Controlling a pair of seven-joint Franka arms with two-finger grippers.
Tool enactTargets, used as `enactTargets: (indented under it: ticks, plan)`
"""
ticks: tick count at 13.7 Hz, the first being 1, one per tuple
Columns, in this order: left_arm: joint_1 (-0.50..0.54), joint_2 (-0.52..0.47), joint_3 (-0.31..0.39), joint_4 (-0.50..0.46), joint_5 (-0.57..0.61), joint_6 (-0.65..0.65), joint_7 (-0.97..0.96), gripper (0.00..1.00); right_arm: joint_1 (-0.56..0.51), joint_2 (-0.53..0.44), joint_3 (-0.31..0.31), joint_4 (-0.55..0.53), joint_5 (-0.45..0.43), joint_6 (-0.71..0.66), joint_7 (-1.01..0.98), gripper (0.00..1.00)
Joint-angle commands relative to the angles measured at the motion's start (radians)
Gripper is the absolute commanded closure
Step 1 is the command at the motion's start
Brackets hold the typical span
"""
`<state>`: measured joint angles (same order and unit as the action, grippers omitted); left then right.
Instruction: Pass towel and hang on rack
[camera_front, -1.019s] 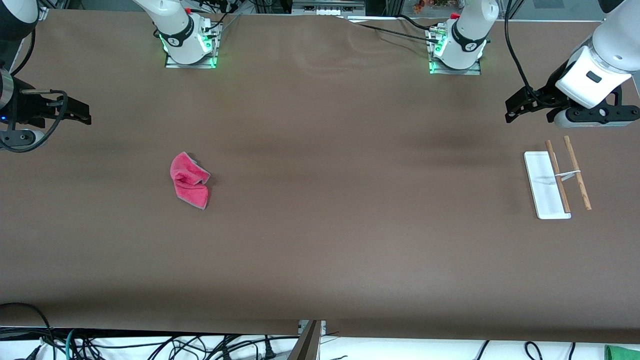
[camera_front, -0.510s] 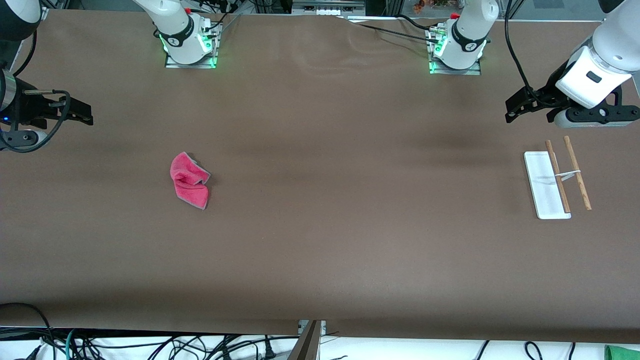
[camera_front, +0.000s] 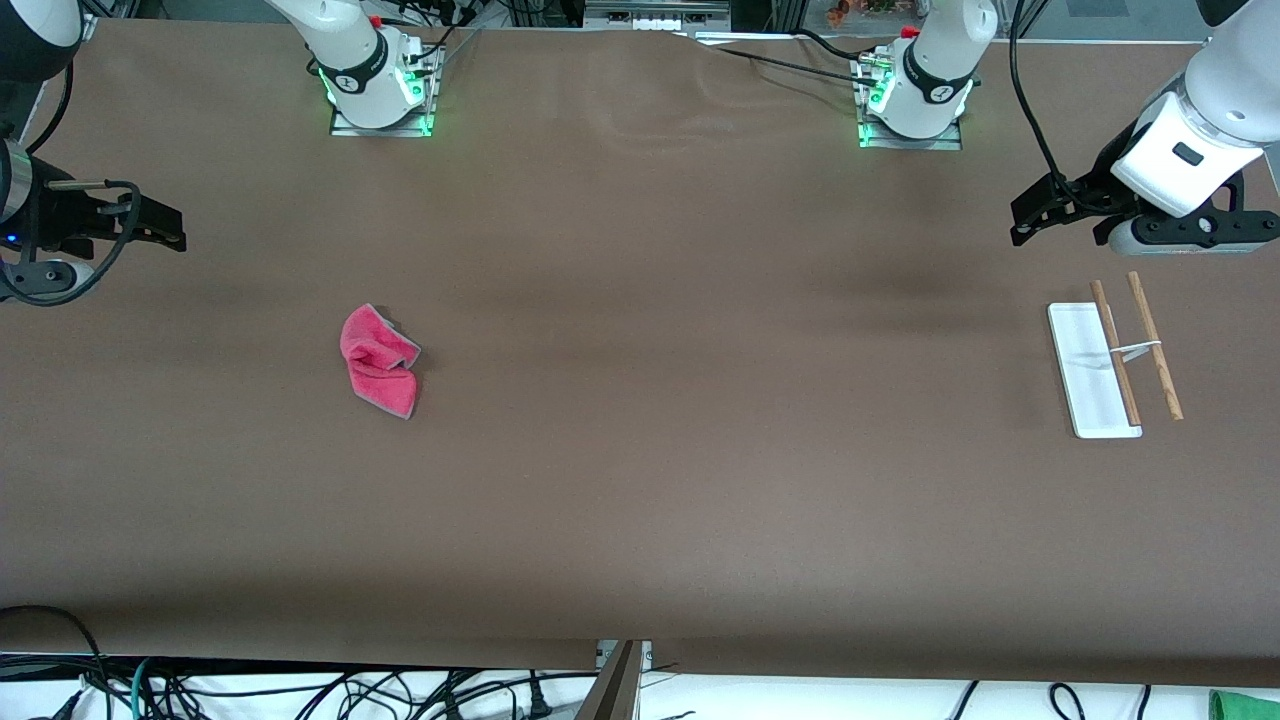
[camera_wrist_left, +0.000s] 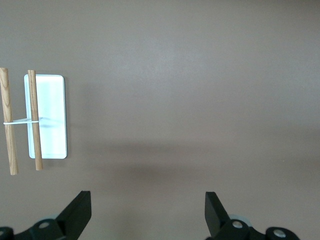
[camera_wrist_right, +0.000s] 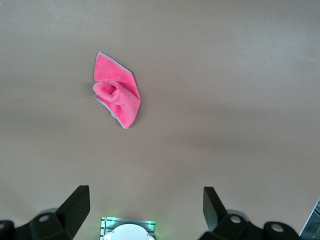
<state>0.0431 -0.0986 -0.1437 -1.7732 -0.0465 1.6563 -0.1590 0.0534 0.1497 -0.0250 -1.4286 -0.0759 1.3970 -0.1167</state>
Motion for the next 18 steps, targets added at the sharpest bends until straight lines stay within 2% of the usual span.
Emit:
enactTargets:
  ticks: [1, 3, 7, 14, 18]
  plan:
    - [0.011, -0.016, -0.005, -0.008, -0.016, -0.006, -0.005, 0.00, -0.010, 0.021, 0.013, 0.023, 0.015, -0.003, -0.014, 0.00]
    - [0.011, -0.016, -0.005, -0.006, -0.016, -0.007, -0.005, 0.00, 0.005, 0.028, 0.013, 0.022, 0.018, 0.007, -0.012, 0.00]
    - [0.011, -0.015, -0.005, -0.008, -0.016, -0.007, -0.005, 0.00, 0.043, 0.102, 0.014, 0.022, 0.043, 0.052, -0.012, 0.00]
    - [0.011, -0.015, -0.005, -0.006, -0.016, -0.007, -0.005, 0.00, 0.074, 0.296, 0.014, 0.022, 0.057, 0.236, -0.014, 0.00]
    - [0.011, -0.015, -0.005, -0.006, -0.016, -0.007, -0.005, 0.00, 0.103, 0.370, 0.014, 0.017, 0.054, 0.284, -0.014, 0.00]
